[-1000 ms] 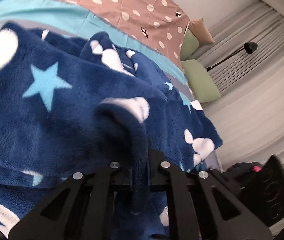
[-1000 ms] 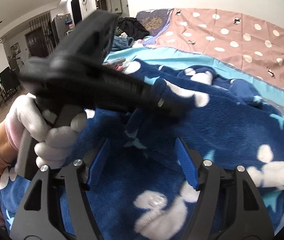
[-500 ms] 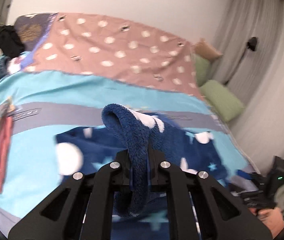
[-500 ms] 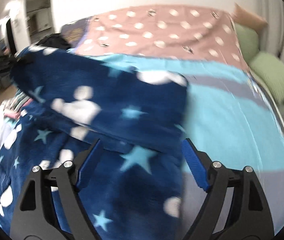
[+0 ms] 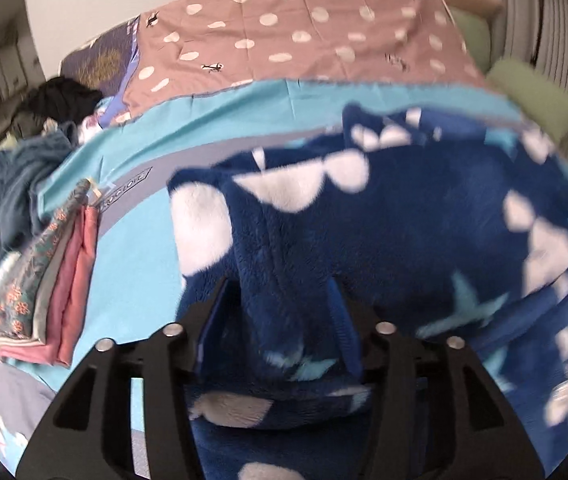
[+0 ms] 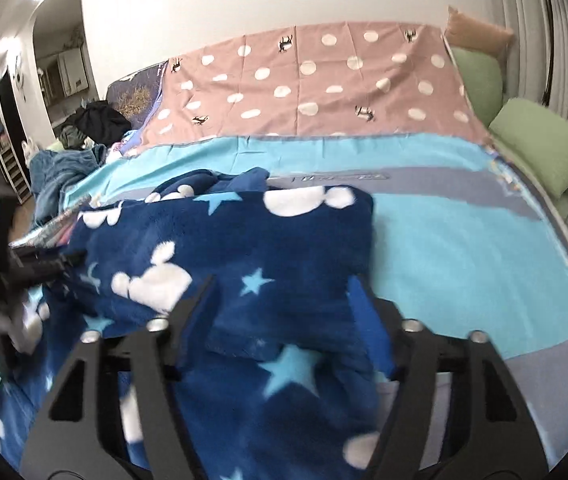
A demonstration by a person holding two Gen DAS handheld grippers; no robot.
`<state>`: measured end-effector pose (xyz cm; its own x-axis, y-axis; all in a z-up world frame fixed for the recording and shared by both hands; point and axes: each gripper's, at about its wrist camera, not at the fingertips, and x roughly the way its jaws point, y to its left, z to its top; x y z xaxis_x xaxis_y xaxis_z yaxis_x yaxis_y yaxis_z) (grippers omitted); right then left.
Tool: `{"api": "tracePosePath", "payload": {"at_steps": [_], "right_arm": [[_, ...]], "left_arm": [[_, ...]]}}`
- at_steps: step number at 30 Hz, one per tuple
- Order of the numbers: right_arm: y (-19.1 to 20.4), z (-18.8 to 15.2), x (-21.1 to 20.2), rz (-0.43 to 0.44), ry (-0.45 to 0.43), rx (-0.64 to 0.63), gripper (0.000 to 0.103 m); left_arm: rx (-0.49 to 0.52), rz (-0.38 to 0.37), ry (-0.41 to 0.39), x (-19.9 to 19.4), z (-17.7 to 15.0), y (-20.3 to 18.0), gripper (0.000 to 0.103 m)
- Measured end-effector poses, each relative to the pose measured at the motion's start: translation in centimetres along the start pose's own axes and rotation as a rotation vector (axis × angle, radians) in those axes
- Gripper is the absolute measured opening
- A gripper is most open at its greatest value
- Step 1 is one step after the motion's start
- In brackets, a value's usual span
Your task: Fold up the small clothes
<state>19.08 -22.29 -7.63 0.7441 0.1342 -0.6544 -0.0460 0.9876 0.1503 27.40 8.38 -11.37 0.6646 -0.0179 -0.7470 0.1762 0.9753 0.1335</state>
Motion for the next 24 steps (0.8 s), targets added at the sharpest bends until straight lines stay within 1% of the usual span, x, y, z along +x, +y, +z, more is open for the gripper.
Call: {"api": "tracePosePath", "payload": {"at_steps": [1,2,3,5,7,9,11,13,15,17,19,22,24], "right_arm": [[-0.1,-0.3,1.5,-0.027,0.071,0.007,0.048],[-0.3,-0.7,2.6,-0.049,0.121,0.013,0.042],[-0.8,-1.5,3.7,-0.055,0.163,0.032,0.042],[-1.0,-1.6,3.3,-0.042,0.129,0.038,0.042],[-0.6,-1.3,2.6,-0.059,0.124,0.016,0.042],[-0.3,-1.3,1.7,-0.076,0.111,-0.007,0.045],[0.0,-1.4,1.0,-0.086,0.113,-0.021,0.047],[-0.4,-1.9,0.0,-0.067,0.117,-0.008,0.048],[-1.1,-2.4,-1.2,-0.047,0.108,0.026,0.052],[-2.1,-3.3,-2.8,-0.026,0.091,0.070,0.055],[-2.9,-4.2,-3.9,-0.018,0.091,0.097,0.057],[-4.2,-5.7,-5.2,-0.023,0.108,0.135,0.058],[-5.3,-6.9,-5.9,-0.012,0.126,0.173,0.058]], "left_arm": [[0.005,0.008,-0.017,0.2,-0.4,0.0,0.053],[-0.004,-0.001,-0.020,0.1,-0.5,0.2,0.054],[-0.015,-0.015,-0.020,0.0,-0.4,0.5,0.054],[-0.049,-0.054,-0.012,0.0,-0.4,1.4,0.054],[-0.082,-0.084,-0.010,-0.3,-0.6,2.3,0.055],[-0.094,-0.092,-0.019,-1.1,-0.9,2.2,0.055],[-0.095,-0.112,-0.044,-2.7,-1.4,2.2,0.054],[-0.086,-0.147,-0.075,-4.4,-2.2,2.1,0.054],[-0.061,-0.181,-0.092,-6.2,-3.6,2.2,0.055],[-0.039,-0.194,-0.078,-7.3,-5.2,2.4,0.057],[-0.016,-0.210,-0.046,-7.8,-6.7,2.7,0.057],[0.023,-0.204,0.015,-8.3,-9.3,3.1,0.057],[0.018,-0.218,0.051,-8.5,-10.9,3.5,0.057]]}}
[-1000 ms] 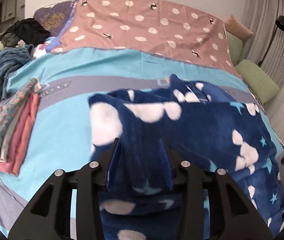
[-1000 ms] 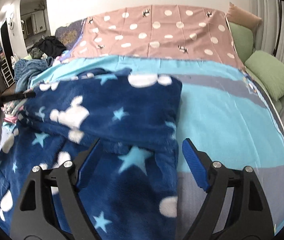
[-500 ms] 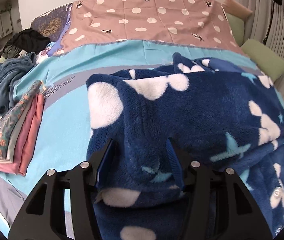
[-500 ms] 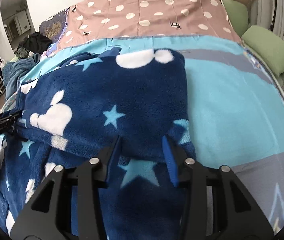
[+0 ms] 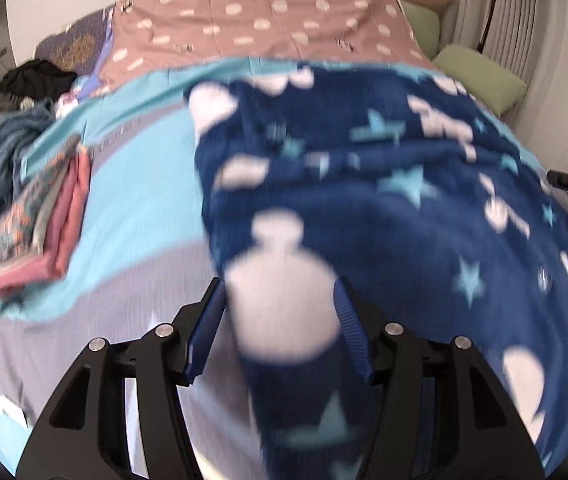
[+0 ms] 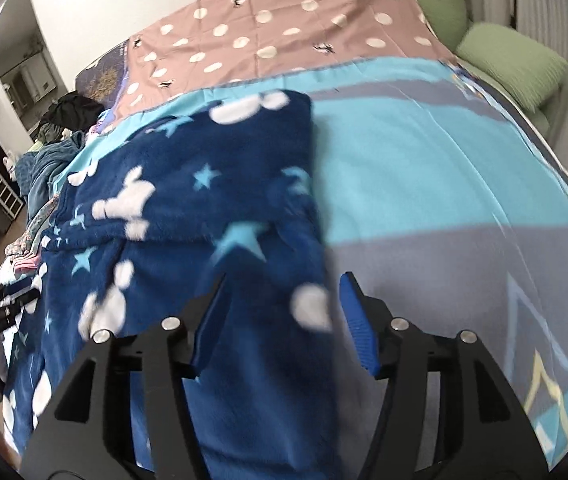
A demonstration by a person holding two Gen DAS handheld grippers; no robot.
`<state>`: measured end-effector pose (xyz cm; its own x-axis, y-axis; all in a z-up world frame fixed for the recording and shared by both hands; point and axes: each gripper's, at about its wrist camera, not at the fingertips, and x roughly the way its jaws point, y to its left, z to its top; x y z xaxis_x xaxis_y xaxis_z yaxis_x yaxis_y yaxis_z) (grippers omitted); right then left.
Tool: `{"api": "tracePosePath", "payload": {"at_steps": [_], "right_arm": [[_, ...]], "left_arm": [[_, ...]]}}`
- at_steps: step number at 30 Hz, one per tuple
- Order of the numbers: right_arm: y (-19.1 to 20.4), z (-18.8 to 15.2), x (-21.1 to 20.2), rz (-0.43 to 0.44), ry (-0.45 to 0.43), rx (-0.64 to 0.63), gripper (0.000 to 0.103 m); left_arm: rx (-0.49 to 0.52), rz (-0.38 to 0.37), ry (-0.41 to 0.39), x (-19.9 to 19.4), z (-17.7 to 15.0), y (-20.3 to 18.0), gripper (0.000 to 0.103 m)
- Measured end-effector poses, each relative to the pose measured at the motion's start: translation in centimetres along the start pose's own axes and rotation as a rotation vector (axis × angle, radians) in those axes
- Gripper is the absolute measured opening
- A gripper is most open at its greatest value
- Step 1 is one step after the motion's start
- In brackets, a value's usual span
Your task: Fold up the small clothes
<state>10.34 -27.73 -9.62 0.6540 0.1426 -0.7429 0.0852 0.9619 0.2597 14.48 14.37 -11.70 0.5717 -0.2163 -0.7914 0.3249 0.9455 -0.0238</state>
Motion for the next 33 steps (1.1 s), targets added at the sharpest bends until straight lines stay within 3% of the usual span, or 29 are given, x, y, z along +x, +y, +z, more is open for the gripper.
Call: {"api": "tracePosePath", "payload": {"at_steps": [5,19,26,30,33], "right_arm": [[-2.3,-2.5,-0.9,0.043,0.041,0.083,0.059],[-3.0,-9.1,-5.0,0.100,0.051,0.086,0.062],[-2.5,-12.0,-7.9,0.085,0.021,0.033,0.063],[-1.3,-12.7,-10.9,0.071,-0.069,-0.013,0.063],[1.2,-13.3,-13.7,0.151,-0.145,-0.088,0.057]], "left_arm": [[-0.114,-0.119,0.012,-1.4,-3.0,1.5,0.057],[-0.170,-0.269,-0.031,-6.6,-10.3,0.5,0.056],[-0.173,-0.254,-0.051,-9.0,-13.5,-1.0,0.056],[-0.144,-0.156,-0.066,-10.6,-13.8,-2.5,0.056],[-0.070,-0.105,-0.105,-12.0,-13.7,-4.3,0.056]]}}
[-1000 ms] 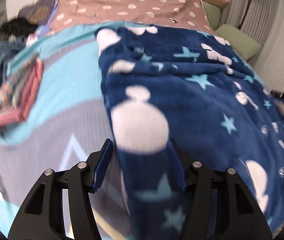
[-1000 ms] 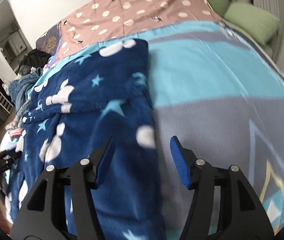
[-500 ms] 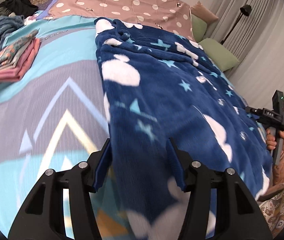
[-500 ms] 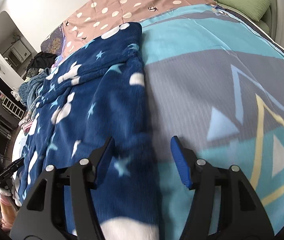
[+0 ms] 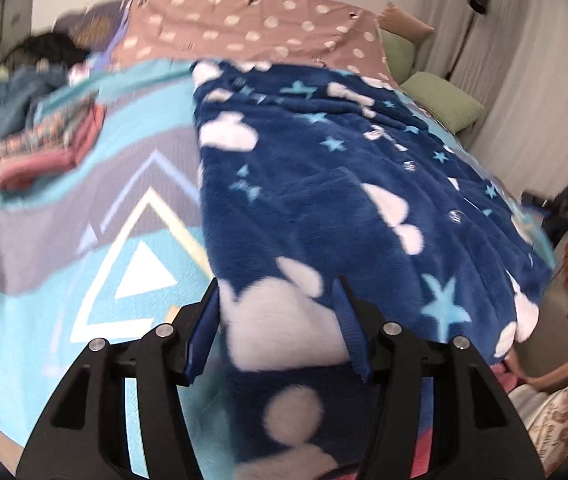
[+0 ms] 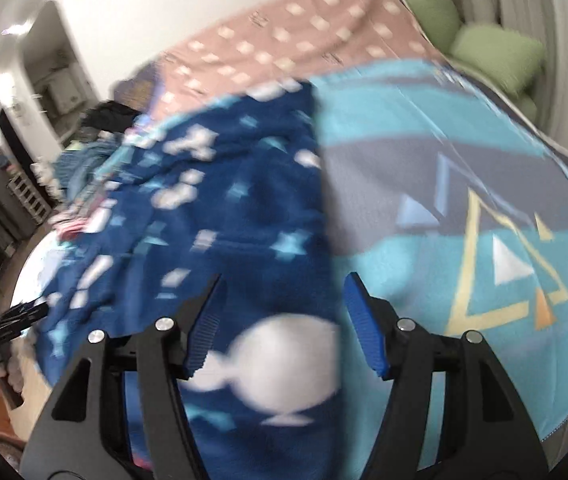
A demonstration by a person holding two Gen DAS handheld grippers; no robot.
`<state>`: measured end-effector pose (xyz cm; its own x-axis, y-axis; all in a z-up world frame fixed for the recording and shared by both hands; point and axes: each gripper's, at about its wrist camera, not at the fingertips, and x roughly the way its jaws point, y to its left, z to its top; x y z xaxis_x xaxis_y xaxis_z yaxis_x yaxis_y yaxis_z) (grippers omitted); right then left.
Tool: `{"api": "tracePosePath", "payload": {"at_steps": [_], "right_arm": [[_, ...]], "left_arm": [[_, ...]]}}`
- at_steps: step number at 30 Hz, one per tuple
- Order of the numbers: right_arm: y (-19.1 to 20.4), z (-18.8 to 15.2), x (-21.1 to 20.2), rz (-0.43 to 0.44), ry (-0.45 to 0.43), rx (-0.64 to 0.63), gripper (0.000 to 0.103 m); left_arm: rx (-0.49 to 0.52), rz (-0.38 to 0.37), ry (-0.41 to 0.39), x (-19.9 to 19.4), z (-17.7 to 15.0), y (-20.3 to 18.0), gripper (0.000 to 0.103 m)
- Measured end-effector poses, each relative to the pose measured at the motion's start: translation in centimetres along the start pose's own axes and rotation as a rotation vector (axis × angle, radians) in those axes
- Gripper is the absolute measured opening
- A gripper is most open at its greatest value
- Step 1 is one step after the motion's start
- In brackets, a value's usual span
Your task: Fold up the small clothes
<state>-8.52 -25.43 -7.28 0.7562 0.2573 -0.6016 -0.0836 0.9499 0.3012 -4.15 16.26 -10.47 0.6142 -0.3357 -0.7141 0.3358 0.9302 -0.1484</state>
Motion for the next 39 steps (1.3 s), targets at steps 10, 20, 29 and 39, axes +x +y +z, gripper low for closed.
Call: {"api": "tracePosePath", "payload": {"at_steps": [10,20,29,39], "right_arm": [[10.9,-4.0,3.9,0.525,0.267,-0.139,0.050],[13.4,-5.4,7.0,0.555,0.426,-0.133,0.006],[10.5,-4.5,3.6,0.451,0.365,-0.149,0.012],[1.3,-3.3,-1.8,0.212,0.150,0.033,0.055]], "left_arm": [[-0.106,0.016,-0.053,-1.0,-0.3,0.6,0.058],[-0.154,0.013,-0.061,-2.2,-1.6,1.6,0.063],[-0.211,-0.130,-0.014,-1.0,-2.4,2.3,0.064],[-0.208,-0.238,0.022,-0.3,-3.8,1.5,0.032]]}}
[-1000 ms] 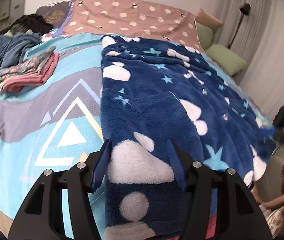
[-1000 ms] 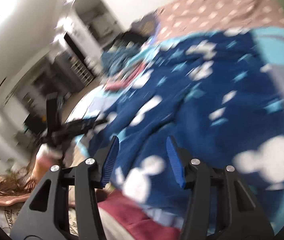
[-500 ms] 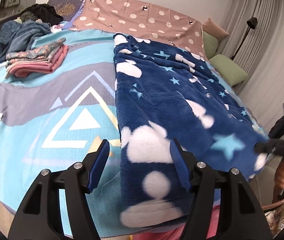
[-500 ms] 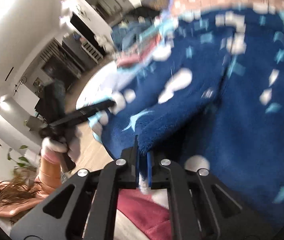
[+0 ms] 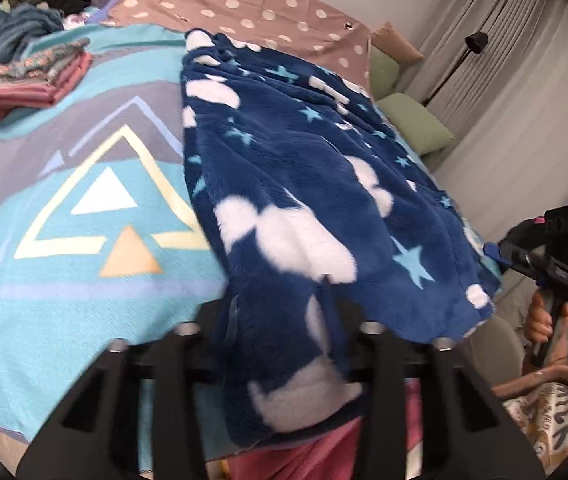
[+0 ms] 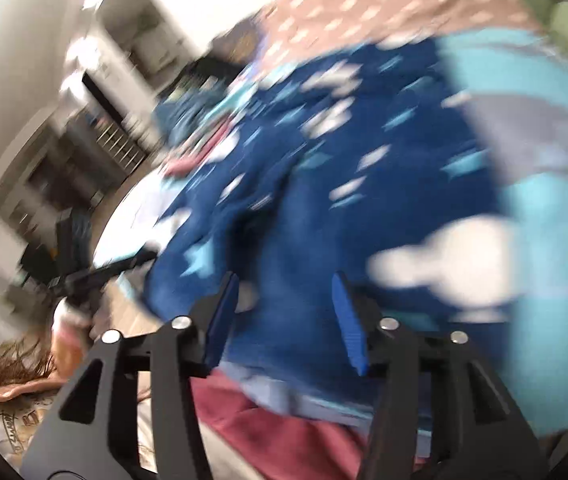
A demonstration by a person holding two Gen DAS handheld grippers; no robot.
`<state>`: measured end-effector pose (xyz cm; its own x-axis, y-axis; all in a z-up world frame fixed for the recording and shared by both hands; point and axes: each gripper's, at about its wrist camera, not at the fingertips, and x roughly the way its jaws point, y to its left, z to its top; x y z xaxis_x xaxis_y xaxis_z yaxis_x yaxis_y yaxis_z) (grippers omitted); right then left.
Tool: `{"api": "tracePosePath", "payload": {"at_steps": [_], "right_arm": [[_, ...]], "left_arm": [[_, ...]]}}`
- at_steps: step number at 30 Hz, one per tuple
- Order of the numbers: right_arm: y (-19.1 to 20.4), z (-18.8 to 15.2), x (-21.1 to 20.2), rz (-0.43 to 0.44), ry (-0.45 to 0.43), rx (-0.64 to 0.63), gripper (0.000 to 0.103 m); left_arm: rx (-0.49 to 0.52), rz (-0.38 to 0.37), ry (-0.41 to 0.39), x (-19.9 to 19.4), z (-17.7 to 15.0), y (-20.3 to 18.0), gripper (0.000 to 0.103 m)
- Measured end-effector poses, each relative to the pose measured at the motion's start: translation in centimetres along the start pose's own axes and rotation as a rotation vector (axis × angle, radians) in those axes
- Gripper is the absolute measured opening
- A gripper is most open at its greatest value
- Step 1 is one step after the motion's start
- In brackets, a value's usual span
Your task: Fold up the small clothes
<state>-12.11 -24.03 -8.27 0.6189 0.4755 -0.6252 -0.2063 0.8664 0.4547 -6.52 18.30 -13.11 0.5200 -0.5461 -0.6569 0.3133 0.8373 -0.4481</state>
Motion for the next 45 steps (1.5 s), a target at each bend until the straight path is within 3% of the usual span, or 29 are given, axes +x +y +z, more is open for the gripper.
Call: {"api": "tracePosePath", "payload": {"at_steps": [3,4,7,9,12,14,16,17,18,19,20,23,29,31,36,38,40,42,45], "right_arm": [[-5.1,-0.5,-1.9,-0.130,-0.023,0.154,0.059],[-7.1,-1.1,-2.0,-0.132,-0.003,0.228,0.060],[-10.2,-2.9,-1.8,-0.035,0.020,0.346,0.060],[-9.4,-3.0,-1.5,0.002,0.013,0.304,0.067],[-7.7,-2.5,1.1,0.170,0.102,0.232,0.072],[-6.9,-2.0,2.7,0.172,0.108,0.190,0.075],[-6.6,-0.7,3.5,0.189,0.098,0.193,0.075],[-6.6,-0.4,3.6,0.209,0.096,0.209,0.064],[-6.8,-0.1,4.2,0.254,0.109,0.243,0.027],[-7.1,0.1,4.5,0.278,0.125,0.278,0.015],[-7.1,0.4,4.6,0.291,0.117,0.312,0.015],[-6.3,1.2,2.2,0.331,0.026,0.280,0.014],[-3.5,3.1,-3.0,0.381,-0.117,0.164,0.012],[-2.8,3.6,-4.4,0.429,-0.165,0.151,0.012],[-1.7,4.7,-10.0,0.517,-0.350,0.091,0.011],[-1.2,5.1,-12.3,0.500,-0.434,0.039,0.012],[-0.9,5.9,-12.9,0.429,-0.479,0.004,0.012],[-1.4,6.7,-12.4,0.373,-0.474,0.013,0.013],[-2.9,8.0,-9.7,0.375,-0.431,0.075,0.013]], "left_arm": [[-0.040,-0.025,-0.011,-0.2,-0.1,0.6,0.030],[-0.045,-0.025,-0.014,-0.1,-0.1,0.6,0.030],[-0.048,-0.020,-0.013,-0.1,-0.3,0.4,0.035],[-0.053,-0.028,-0.004,0.1,-0.2,0.4,0.043],[-0.022,-0.044,0.021,0.8,0.1,-0.2,0.060],[0.000,-0.075,0.030,1.5,0.3,-0.6,0.076],[-0.005,-0.109,0.021,2.1,0.5,-0.8,0.081],[-0.019,-0.114,0.013,2.3,0.6,-0.8,0.079],[-0.029,-0.116,0.003,2.3,0.8,-0.9,0.071],[-0.041,-0.122,0.001,2.3,1.0,-1.0,0.033],[-0.081,-0.156,0.009,2.3,1.3,-0.9,0.018],[-0.104,-0.184,-0.075,0.3,2.1,-1.5,0.016],[0.037,-0.204,-0.231,-5.4,3.9,-5.5,0.013],[0.077,-0.246,-0.280,-7.2,4.2,-7.0,0.013],[0.154,-0.289,-0.406,-11.8,5.4,-10.1,0.013],[0.187,-0.285,-0.476,-14.0,5.7,-11.0,0.013],[0.207,-0.276,-0.505,-14.7,6.1,-11.2,0.013],[0.207,-0.252,-0.504,-14.3,6.8,-10.8,0.013],[0.136,-0.227,-0.465,-11.9,8.4,-9.1,0.013]]}}
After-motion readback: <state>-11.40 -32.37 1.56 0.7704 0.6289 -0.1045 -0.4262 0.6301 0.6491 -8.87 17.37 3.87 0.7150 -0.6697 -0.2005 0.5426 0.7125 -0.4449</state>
